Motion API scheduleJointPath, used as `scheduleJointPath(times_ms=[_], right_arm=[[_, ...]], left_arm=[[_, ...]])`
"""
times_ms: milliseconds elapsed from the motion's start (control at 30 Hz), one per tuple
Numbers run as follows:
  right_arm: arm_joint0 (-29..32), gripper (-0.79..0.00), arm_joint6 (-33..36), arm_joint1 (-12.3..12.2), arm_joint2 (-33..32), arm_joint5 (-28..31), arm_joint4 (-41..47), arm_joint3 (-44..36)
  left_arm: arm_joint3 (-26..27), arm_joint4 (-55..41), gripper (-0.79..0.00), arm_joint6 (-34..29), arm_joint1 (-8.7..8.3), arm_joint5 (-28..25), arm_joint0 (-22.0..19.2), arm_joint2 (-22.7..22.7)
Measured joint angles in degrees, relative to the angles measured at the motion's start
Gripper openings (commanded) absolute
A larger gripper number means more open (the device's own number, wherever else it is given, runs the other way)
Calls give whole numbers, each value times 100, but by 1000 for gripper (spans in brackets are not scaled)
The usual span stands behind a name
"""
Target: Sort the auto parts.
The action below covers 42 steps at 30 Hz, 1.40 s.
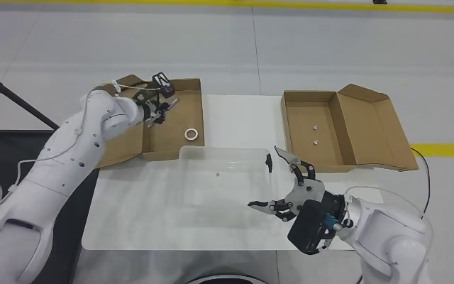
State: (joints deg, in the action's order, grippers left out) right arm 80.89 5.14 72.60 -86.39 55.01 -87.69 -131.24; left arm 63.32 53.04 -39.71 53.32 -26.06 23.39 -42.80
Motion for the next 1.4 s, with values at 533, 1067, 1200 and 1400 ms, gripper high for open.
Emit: scheduleJointPath(times_ms=[533, 1067, 1200, 1400], right_arm=[[0, 0, 0, 0, 0, 0, 0, 0], [0, 0, 0, 0, 0, 0, 0, 0], [0, 0, 0, 0, 0, 0, 0, 0], [0, 0, 0, 0, 0, 0, 0, 0]], left_arm=[[-1721, -1981, -785, -1124, 734, 879, -668, 313], [-1790, -2151, -785, -1169, 823, 1371, -548, 260], [-1864, -2328, -785, -1177, 914, 1710, -544, 246], [-2136, -2607, -785, -1221, 1076, 1849, -608, 276]])
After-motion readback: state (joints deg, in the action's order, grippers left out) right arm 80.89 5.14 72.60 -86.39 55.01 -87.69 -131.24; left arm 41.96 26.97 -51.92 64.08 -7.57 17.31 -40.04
